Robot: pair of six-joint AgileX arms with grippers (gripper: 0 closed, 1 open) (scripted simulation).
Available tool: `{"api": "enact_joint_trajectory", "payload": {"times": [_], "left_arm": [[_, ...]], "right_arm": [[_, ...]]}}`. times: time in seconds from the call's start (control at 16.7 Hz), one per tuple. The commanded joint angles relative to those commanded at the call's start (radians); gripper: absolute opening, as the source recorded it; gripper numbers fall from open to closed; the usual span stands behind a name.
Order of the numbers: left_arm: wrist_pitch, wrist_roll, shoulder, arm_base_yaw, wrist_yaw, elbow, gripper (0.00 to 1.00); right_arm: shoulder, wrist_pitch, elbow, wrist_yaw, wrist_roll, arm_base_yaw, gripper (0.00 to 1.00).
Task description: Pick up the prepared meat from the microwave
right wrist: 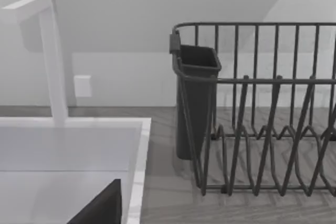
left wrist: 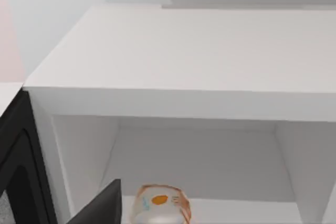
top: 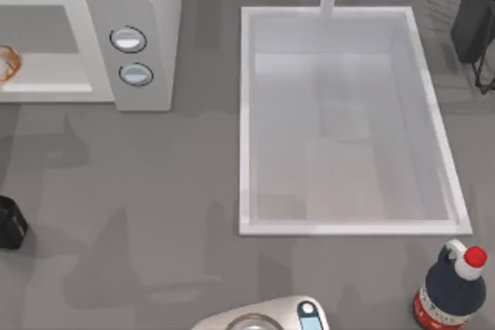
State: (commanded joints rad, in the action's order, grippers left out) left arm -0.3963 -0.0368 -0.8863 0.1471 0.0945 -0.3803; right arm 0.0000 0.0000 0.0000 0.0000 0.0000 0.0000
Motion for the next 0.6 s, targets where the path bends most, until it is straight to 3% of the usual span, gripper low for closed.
{"api": "enact_joint_trajectory", "payload": {"times": [0.6], "left_arm": [[-0.453, -0.041, -1.025, 0.135, 0.105, -0.431, 1.00]], "right_arm": [[0.000, 0.000, 0.000, 0.000, 0.000, 0.000, 1.00]]}}
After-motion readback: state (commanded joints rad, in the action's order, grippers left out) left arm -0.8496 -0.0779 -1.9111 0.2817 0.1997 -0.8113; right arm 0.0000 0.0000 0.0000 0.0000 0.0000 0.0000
